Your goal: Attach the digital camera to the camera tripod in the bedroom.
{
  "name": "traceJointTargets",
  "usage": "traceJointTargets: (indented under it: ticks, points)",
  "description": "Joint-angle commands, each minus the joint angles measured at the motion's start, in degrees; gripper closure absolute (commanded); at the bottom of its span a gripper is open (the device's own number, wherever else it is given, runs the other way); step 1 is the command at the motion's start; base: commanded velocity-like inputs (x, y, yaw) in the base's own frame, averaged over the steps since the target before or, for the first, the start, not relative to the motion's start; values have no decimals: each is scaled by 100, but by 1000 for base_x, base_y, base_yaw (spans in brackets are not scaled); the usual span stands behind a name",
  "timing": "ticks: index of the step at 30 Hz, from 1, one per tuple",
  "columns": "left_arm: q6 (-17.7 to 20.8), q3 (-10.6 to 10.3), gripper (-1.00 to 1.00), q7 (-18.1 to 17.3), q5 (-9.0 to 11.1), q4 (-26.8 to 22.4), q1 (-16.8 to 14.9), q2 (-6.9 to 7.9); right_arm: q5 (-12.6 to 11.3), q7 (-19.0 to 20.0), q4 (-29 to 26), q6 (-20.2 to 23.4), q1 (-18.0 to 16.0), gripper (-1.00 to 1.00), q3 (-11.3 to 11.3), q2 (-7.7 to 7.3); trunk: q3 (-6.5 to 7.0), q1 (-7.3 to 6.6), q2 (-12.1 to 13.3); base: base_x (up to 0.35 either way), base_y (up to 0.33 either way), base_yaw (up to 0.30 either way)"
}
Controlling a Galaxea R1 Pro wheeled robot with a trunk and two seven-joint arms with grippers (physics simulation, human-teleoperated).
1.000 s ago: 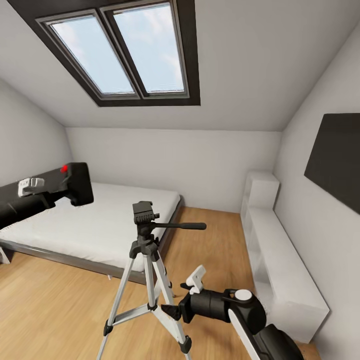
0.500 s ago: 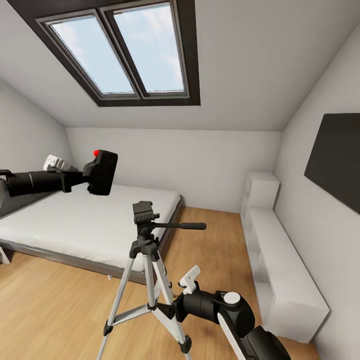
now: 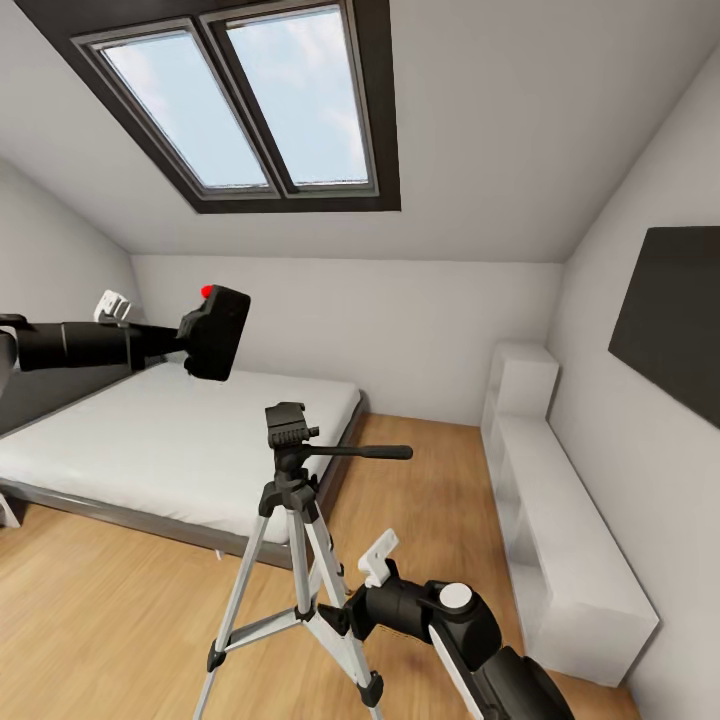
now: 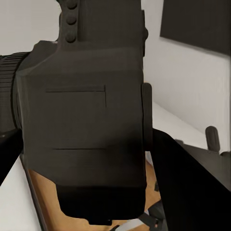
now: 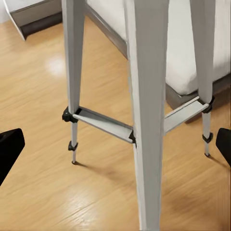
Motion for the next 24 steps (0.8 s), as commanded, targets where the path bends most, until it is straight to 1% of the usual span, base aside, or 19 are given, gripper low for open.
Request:
traceJointTargets:
  ticks: [1,7,16,18,22,24]
  points:
    - [15,-10,100,-10,14,2,-10,2,66,37,91,-62,-61,-100,-7,8,-3,2,-5,0,0,0]
    - [5,-23,100,-34,17,-2,-30,-5,144,40,640,-443,-305,-100,-21,32,-3,2,-5,0,0,0]
    - [-40,-28,100,-24,-4,-72,-31,6,176,35,807,-540,-362,-100,-10,38,-3,2,-5,0,0,0]
    - [-41,-29,100,-19,-68,-86,-33,7,181,34,826,-546,-365,-100,-1,38,-3,2,-5,0,0,0]
    - [-35,-42,100,-34,-360,-106,-29,-11,187,32,854,-551,-369,-100,14,40,-3,2,-5,0,0,0]
    - [-35,-78,100,-41,-468,-110,-28,-22,189,30,864,-555,-370,-100,19,44,-3,2,-5,0,0,0]
